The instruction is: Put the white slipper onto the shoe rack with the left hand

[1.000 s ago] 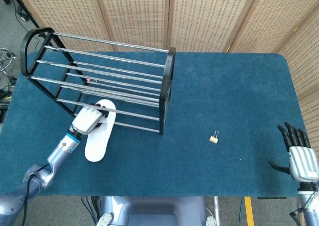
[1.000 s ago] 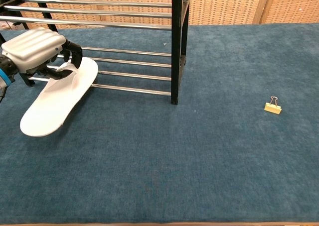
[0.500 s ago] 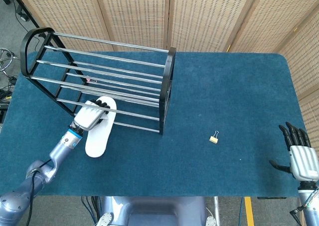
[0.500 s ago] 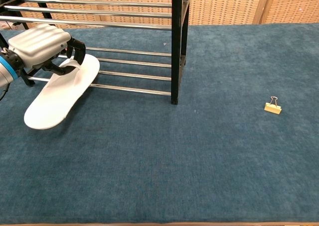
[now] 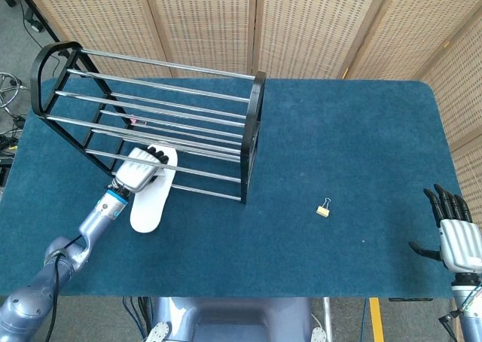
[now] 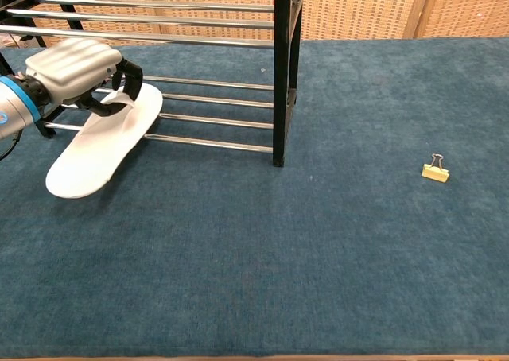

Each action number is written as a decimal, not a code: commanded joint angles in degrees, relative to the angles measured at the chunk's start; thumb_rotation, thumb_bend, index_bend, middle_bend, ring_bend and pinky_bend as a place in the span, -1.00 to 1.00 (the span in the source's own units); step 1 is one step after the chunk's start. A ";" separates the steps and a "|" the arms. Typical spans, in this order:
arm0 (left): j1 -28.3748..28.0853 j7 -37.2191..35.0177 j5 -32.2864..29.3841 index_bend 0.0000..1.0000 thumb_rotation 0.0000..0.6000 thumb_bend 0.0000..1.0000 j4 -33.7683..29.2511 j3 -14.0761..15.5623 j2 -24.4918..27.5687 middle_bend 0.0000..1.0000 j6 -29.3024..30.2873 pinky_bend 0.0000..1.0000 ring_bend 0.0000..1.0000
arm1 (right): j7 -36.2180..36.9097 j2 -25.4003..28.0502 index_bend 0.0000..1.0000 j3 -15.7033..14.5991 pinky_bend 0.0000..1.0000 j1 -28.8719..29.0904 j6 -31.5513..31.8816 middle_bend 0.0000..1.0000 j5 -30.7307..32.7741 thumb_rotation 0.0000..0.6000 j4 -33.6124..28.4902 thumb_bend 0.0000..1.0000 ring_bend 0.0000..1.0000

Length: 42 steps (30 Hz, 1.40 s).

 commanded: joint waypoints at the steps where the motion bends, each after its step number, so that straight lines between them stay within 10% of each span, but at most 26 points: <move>1: -0.46 -0.38 -0.26 0.45 1.00 0.15 0.54 -0.10 -0.37 0.14 -0.55 0.22 0.01 | -0.10 -0.03 -1.00 0.06 -1.00 0.00 -0.04 -1.00 0.17 1.00 0.06 -1.00 -1.00; 42: -7.43 -4.43 -2.67 0.45 1.00 0.14 9.32 -0.18 -4.00 0.14 -11.20 0.22 0.01 | -2.33 -0.75 -1.00 0.99 -1.00 0.65 -2.45 -1.00 3.81 1.00 1.46 -1.00 -1.00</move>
